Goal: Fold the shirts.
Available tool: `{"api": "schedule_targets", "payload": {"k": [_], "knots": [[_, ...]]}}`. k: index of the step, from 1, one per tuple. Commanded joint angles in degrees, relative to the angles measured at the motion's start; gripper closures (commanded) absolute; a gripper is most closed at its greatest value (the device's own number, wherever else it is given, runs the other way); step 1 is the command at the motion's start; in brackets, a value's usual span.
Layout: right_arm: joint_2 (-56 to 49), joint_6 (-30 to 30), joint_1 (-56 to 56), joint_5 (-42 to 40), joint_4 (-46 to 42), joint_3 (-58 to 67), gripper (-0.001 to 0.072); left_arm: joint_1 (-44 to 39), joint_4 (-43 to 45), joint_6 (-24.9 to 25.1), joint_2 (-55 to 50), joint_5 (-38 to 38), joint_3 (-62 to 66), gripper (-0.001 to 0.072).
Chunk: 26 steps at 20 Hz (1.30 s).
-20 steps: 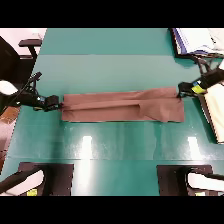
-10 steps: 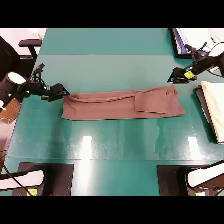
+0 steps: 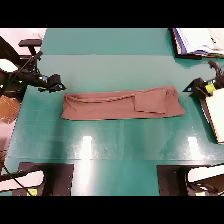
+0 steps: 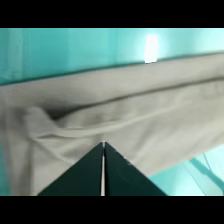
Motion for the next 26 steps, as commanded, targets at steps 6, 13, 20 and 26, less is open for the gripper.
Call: {"api": "schedule_targets", "payload": {"k": [6, 13, 20, 26], "knots": [[-6.1, -4.9, 3.4, -2.9, 10.5, -7.7, 0.0115, -16.4, 0.0, -4.8, -2.0, 7.0, 0.5, 0.0684], [2.0, -9.3, 7.0, -5.1, 10.5, -7.5, 0.0699, -27.5, -0.1, -5.8, -13.8, 11.6, 9.0, 0.0684], [11.6, 0.5, 15.9, -0.8, 11.5, 7.4, 0.07, -34.3, -0.2, -8.0, -30.3, 10.7, 24.8, 0.0684], [12.1, 5.0, 28.8, -0.7, 11.6, 18.4, 0.07, -36.0, -0.6, -8.8, -33.8, 11.8, 28.3, 0.0684]]}}
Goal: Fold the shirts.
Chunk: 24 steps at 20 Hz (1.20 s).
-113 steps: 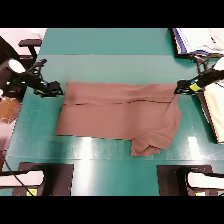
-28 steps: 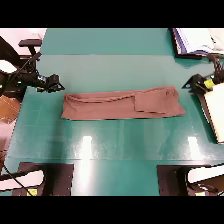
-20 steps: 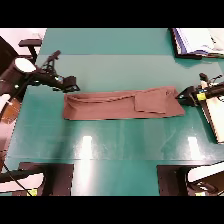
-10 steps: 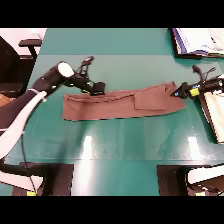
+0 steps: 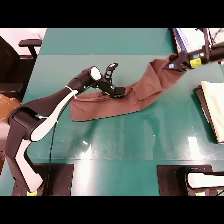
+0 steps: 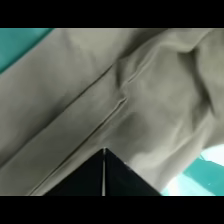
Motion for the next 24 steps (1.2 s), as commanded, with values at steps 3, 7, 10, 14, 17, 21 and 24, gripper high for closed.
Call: {"api": "schedule_targets", "payload": {"k": [3, 7, 10, 14, 17, 21, 24], "knots": [[0.5, 2.9, 10.0, -1.8, 0.1, 6.1, 0.07, -0.9, 0.0, -0.4, -1.8, 0.3, 1.6, 0.0684], [0.5, 2.9, 14.4, -3.4, 0.1, 6.2, 0.07, -0.8, 0.5, -0.1, -2.0, -0.2, 1.6, 0.0684], [0.5, 1.7, 16.5, -3.9, 0.0, 6.2, 0.07, 2.1, 2.1, 0.2, 0.9, -3.0, 2.4, 0.0685], [-1.1, 0.7, 22.4, -5.5, 0.1, 6.2, 0.07, 11.0, 10.5, 0.2, 12.2, -8.3, 2.4, 0.0684], [-6.4, -3.2, 30.6, -9.2, 3.7, 7.0, 0.0699, 18.8, 14.6, 1.9, 21.7, -12.5, 2.4, 0.0684], [-21.5, -5.3, 43.2, -15.5, 3.9, 18.9, 0.0365, 26.9, 16.8, 1.9, 32.3, -14.5, 2.4, 0.0683], [-24.9, -5.0, 45.3, -16.3, 4.0, 20.7, 0.0135, 31.4, 17.0, 3.0, 37.9, -17.3, 2.4, 0.0683]]}}
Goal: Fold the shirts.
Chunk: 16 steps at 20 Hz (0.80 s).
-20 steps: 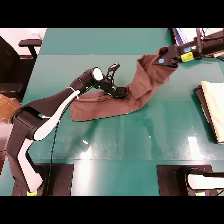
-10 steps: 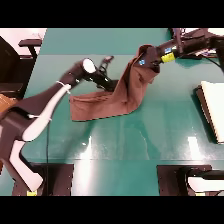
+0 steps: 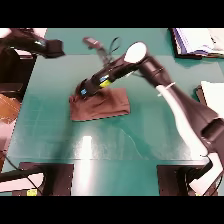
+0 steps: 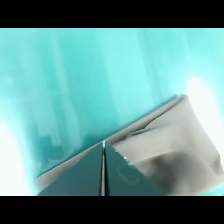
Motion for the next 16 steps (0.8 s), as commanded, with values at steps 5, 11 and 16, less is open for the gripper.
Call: {"api": "schedule_targets", "payload": {"k": [5, 11, 16], "knots": [[4.9, 0.9, -7.8, -1.2, 0.3, -14.7, 0.0137, 6.7, 5.6, 1.3, 11.5, -12.8, -2.8, 0.0683], [15.0, 0.9, -22.1, -1.7, 0.3, -29.2, 0.0138, 6.5, -7.0, 2.3, 13.5, -10.0, -25.6, 0.0224], [21.5, 0.9, -28.0, -3.6, 0.3, -36.9, 0.0138, -2.2, -7.0, 4.4, 13.1, 11.6, -45.4, 0.0228]]}}
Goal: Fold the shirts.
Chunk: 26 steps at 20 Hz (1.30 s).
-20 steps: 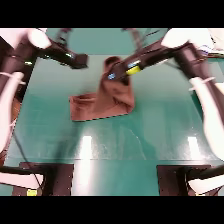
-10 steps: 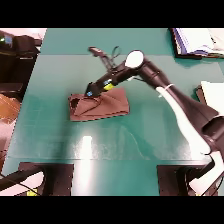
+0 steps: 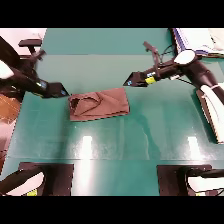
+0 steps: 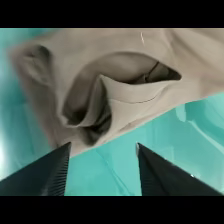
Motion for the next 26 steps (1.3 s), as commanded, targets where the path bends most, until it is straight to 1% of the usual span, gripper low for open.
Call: {"api": "schedule_targets", "payload": {"k": [1, 5, 7, 9, 10, 11, 12, 13, 14, 16, 17, 19, 21, 22, 23, 24, 25, 26], "knots": [[4.7, -0.1, -4.1, -1.8, 0.0, -5.9, 0.0138, -4.7, -1.2, 0.9, -0.8, 14.3, -11.3, 0.0228], [6.5, -0.1, -4.7, -2.3, 0.0, -8.5, 0.0138, -8.0, -3.2, 1.0, -5.9, 17.1, -11.9, 0.0228], [6.3, -0.1, -4.7, -2.1, 0.0, -8.6, 0.0138, -8.4, -4.5, 1.0, -6.3, 17.9, -11.7, 0.0229], [6.3, -0.1, -4.7, -2.1, 0.0, -8.6, 0.0138, -8.4, -3.5, 1.0, -6.3, 17.2, -10.3, 0.023], [6.3, -0.1, -4.7, -2.0, 0.0, -8.6, 0.0139, -8.4, -3.1, 1.0, -6.3, 16.1, -9.4, 0.0269], [6.3, -0.1, -4.7, -1.7, 0.0, -8.6, 0.0139, -8.4, -2.6, 1.2, -6.3, 15.1, -8.5, 0.0527], [6.3, -0.1, -4.7, -1.6, 0.0, -8.6, 0.0139, -8.4, -2.4, 2.7, -6.3, 13.8, -7.5, 0.0674], [6.3, -0.1, -4.7, -1.6, 0.0, -8.6, 0.0139, -8.4, -1.2, 2.8, -6.3, 11.5, -6.2, 0.0683], [6.4, -0.1, -4.8, -1.5, -0.1, -8.6, 0.0139, -8.4, 1.5, 2.9, -6.0, 7.5, -4.4, 0.0684], [6.5, 0.0, -5.4, 0.0, -0.1, -8.6, 0.0139, -8.4, 9.7, 2.2, -2.9, 0.1, -2.8, 0.0685], [6.5, 0.0, -5.9, 0.6, -0.1, -8.6, 0.0139, -8.4, 14.3, 1.2, -0.4, -3.1, -3.4, 0.0685], [6.5, 0.8, -7.0, 1.3, -0.1, -8.6, 0.0139, -8.4, 19.8, -0.3, 4.4, -8.0, -6.7, 0.0684], [6.5, 0.8, -7.9, 1.5, -0.1, -8.6, 0.0139, -8.4, 20.2, -0.7, 8.5, -9.2, -11.5, 0.0682], [6.5, 0.9, -8.0, 1.3, -0.2, -8.6, 0.0139, -8.4, 19.9, -1.6, 9.5, -9.0, -13.5, 0.0682], [6.5, 0.9, -8.1, 1.3, -0.2, -8.6, 0.0139, -8.4, 19.6, -2.7, 9.9, -8.6, -15.4, 0.0627], [6.5, 0.9, -8.2, 1.4, -0.3, -8.6, 0.0139, -8.4, 18.6, -3.1, 9.9, -7.9, -16.9, 0.0313], [6.5, 1.0, -8.3, 1.7, -1.2, -8.6, 0.0137, -8.4, 18.1, -4.1, 9.9, -6.2, -17.8, 0.008], [6.5, 1.9, -8.3, 2.0, -2.9, -8.6, 0.0135, -8.4, 17.9, -4.0, 9.9, -4.4, -17.6, 0.0105]]}}
